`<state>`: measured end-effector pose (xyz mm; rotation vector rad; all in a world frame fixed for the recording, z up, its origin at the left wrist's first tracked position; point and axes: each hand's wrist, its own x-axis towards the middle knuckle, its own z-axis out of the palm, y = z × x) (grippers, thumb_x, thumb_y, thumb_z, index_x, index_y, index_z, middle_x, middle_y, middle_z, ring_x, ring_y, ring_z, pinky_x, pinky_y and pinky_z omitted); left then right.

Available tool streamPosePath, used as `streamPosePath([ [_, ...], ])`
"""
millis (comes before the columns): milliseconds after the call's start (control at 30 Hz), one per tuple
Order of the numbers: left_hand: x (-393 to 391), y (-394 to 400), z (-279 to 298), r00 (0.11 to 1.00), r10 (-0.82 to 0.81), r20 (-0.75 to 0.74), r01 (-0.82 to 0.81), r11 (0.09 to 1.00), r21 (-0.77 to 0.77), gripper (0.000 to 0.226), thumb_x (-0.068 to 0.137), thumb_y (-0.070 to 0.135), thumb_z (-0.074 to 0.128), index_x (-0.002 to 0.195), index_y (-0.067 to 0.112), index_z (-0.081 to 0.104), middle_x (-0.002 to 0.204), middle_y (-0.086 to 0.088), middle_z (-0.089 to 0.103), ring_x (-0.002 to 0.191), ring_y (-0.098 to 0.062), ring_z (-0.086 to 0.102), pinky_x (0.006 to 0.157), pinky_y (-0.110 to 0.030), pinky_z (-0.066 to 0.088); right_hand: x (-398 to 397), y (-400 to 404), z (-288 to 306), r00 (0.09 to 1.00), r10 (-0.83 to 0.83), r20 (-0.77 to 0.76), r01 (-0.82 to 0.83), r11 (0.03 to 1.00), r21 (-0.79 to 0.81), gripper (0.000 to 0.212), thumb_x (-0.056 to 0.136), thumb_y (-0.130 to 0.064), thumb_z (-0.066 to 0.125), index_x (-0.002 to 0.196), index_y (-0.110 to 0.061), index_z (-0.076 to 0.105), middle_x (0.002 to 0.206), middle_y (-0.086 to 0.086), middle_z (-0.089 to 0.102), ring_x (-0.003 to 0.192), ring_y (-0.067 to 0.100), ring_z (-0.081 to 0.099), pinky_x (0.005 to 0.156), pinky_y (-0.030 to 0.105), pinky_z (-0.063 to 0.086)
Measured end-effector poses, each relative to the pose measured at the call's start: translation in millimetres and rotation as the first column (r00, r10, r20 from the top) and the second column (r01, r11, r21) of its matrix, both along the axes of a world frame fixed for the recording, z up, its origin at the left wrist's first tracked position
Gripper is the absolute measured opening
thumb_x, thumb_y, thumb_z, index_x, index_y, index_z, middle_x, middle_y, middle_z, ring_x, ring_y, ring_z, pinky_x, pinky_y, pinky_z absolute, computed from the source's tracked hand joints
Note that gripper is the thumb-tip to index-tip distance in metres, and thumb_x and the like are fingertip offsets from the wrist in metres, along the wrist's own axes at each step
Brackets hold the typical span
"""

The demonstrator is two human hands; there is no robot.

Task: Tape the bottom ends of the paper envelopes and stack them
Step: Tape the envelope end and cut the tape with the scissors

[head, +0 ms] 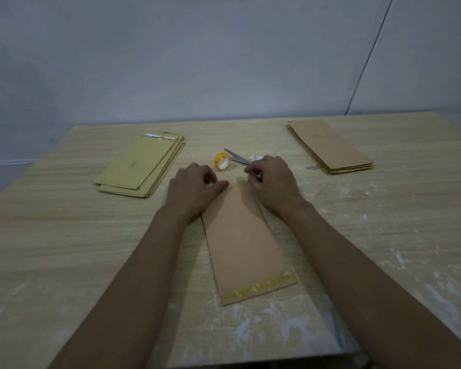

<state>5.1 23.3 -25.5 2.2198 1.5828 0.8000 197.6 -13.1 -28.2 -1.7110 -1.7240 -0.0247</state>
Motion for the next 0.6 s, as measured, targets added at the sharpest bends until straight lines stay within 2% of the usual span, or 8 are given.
streamPosePath([
  [133,2,-10,5,0.998,0.051,-0.035,-0.053,0.997,-0.061,0.024,0.083,0.047,0.072,0.082,0.027,0.058,0.087,0.008,0.064,0.096,-0.021,0.057,0.092,-0.042,0.041,0,-3,0,1.000,0.008,-0.021,-0.008,1.000,0.010,0.021,0.083,-0.006,0.060,0.094,-0.013,0.076,0.088,0.009,0.068,0.087,0.029,0.056,0.071,0.024,0.031],
  [267,3,-13,6,0.999,0.046,0.008,-0.044,0.987,-0.153,0.025,0.086,0.043,0.071,0.073,0.024,0.061,0.073,0.012,0.062,0.090,-0.015,0.057,0.089,-0.041,0.028,2,-6,1,0.998,0.019,-0.064,-0.015,0.998,0.055,0.020,0.077,0.000,0.062,0.086,-0.011,0.077,0.084,0.009,0.071,0.080,0.029,0.061,0.068,0.018,0.028],
  [367,1,-9,7,0.993,0.039,0.112,-0.010,0.968,-0.249,0.029,0.088,0.044,0.069,0.068,0.024,0.061,0.071,0.012,0.060,0.093,-0.017,0.058,0.089,-0.042,0.031,3,-8,3,0.995,0.022,-0.101,-0.017,0.998,0.057,0.021,0.076,0.000,0.061,0.084,-0.011,0.077,0.084,0.008,0.073,0.080,0.026,0.064,0.070,0.019,0.034],
  [467,0,-4,6,0.988,0.029,0.150,0.020,0.950,-0.311,0.029,0.087,0.046,0.068,0.068,0.025,0.063,0.072,0.012,0.061,0.095,-0.023,0.060,0.095,-0.048,0.039,2,-11,6,0.987,0.011,-0.158,-0.006,0.999,0.034,0.021,0.079,-0.001,0.061,0.087,-0.009,0.078,0.088,0.007,0.073,0.083,0.022,0.064,0.075,0.024,0.043],
  [533,0,-2,5,0.981,0.017,0.194,0.050,0.942,-0.332,0.027,0.088,0.042,0.069,0.070,0.023,0.065,0.071,0.009,0.063,0.086,-0.022,0.060,0.090,-0.045,0.044,1,-12,7,0.984,-0.010,-0.177,0.014,1.000,0.017,0.021,0.080,-0.002,0.060,0.088,-0.010,0.078,0.090,0.007,0.073,0.085,0.021,0.063,0.072,0.021,0.039],
  [600,-1,-3,9,0.967,0.014,0.256,0.084,0.926,-0.368,0.025,0.090,0.035,0.069,0.071,0.019,0.066,0.071,0.004,0.063,0.077,-0.019,0.057,0.078,-0.037,0.045,1,-13,8,0.982,-0.008,-0.188,0.016,0.999,0.039,0.020,0.081,-0.002,0.061,0.088,-0.010,0.078,0.090,0.008,0.072,0.085,0.023,0.064,0.069,0.018,0.034],
])
